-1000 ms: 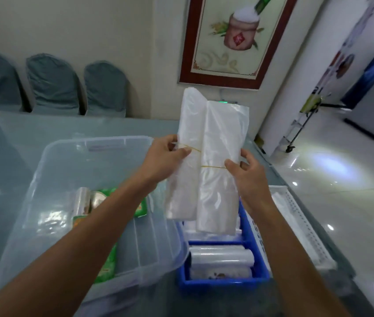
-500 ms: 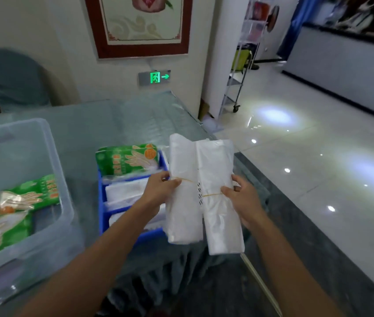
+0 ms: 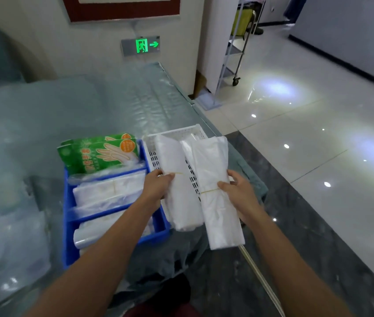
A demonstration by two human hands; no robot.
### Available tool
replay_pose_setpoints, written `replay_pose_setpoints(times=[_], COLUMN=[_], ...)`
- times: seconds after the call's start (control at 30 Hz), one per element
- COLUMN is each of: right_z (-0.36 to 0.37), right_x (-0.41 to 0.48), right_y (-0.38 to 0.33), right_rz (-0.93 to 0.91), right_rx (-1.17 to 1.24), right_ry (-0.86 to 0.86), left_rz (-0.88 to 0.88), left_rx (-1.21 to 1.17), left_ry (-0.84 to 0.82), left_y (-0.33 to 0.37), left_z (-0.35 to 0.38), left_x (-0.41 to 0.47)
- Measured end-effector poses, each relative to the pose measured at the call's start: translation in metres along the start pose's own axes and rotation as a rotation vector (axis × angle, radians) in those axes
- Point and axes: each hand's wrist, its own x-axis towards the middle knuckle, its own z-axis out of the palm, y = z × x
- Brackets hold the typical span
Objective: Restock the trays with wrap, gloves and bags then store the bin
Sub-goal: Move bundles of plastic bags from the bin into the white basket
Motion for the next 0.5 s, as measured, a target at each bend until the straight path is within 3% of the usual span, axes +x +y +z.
replay_pose_setpoints(times=[0.23,0.5], right_z=[0.018,0.041], right_x=[0.081,0.133], right_y=[-0.022,-0.029], right_rz=[0.042,0.066], right_rx=[-0.068,-0.082], right_ry=[-0.04,-0.044], left_rz=[-0.004,-0.036], left_rx=[0.143,0.375], left_ry=[0.114,0.074], left_y=[0.006,-0.003], left_z=[0.018,0.028], left_x=[0.074,0.095])
